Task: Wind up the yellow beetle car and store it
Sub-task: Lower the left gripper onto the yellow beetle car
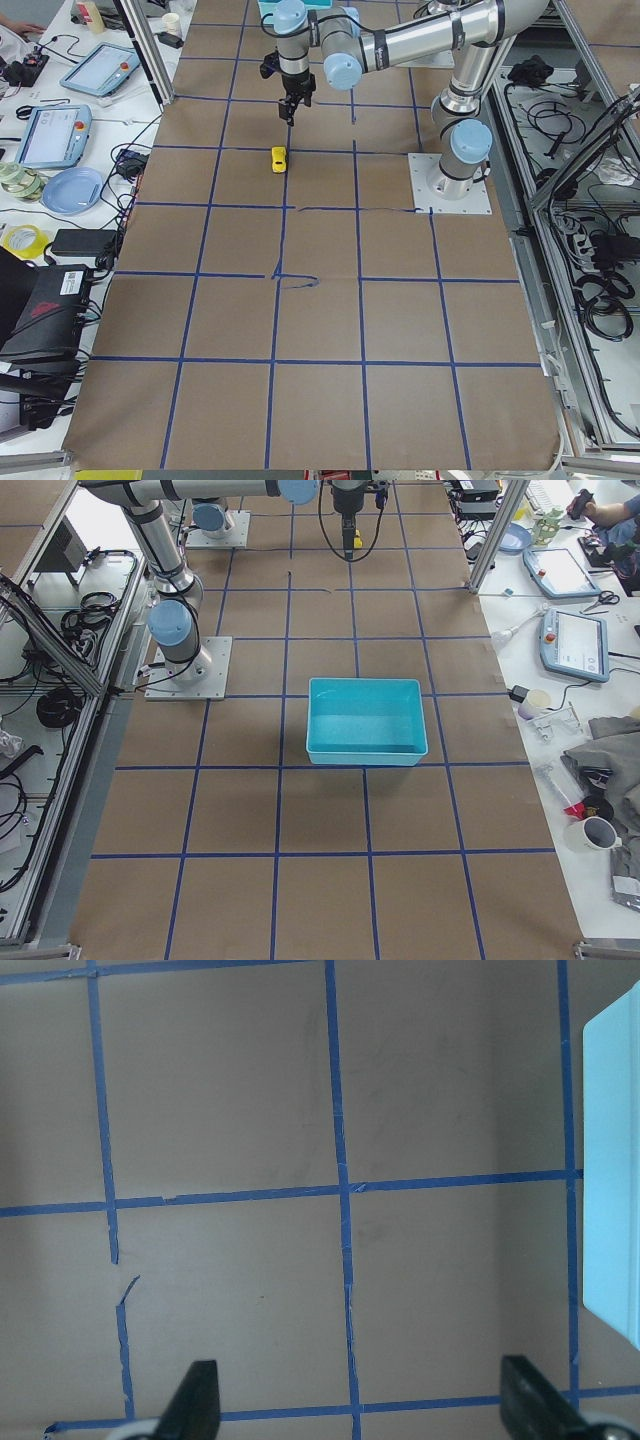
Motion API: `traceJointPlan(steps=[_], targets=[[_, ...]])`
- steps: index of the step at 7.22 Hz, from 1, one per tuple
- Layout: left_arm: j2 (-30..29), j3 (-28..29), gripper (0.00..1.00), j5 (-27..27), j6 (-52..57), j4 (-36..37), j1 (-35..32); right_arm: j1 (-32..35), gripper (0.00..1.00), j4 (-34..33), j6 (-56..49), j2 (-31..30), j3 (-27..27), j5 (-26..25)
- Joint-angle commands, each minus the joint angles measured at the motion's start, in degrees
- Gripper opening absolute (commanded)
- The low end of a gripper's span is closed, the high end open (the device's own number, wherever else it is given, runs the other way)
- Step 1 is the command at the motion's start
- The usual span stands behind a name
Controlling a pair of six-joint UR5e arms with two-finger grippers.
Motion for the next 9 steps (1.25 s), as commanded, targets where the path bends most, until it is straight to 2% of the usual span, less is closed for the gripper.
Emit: traceJointPlan(steps=[1, 4, 6, 7, 9], targets=[[-6.2, -1.3, 1.00, 0.0, 21.8, 6.7, 0.1, 0.0, 1.00, 0.0, 0.0, 0.0, 0.0, 0.0], [-14.0, 0.6, 0.98, -0.2, 46.2, 12.0, 0.1, 0.0, 1.00, 0.0, 0.0, 0.0, 0.0, 0.0], [-18.5, 4.9, 0.94, 0.3, 49.1, 12.8, -1.6, 0.0, 1.00, 0.0, 0.0, 0.0, 0.1, 0.0], [-19.3, 5.7, 0.89, 0.6, 49.0, 12.3, -2.9, 0.0, 1.00, 0.0, 0.0, 0.0, 0.0, 0.0], [-19.1, 4.9, 0.88, 0.8, 49.1, 12.2, -2.8, 0.0, 1.00, 0.0, 0.0, 0.0, 0.1, 0.0]])
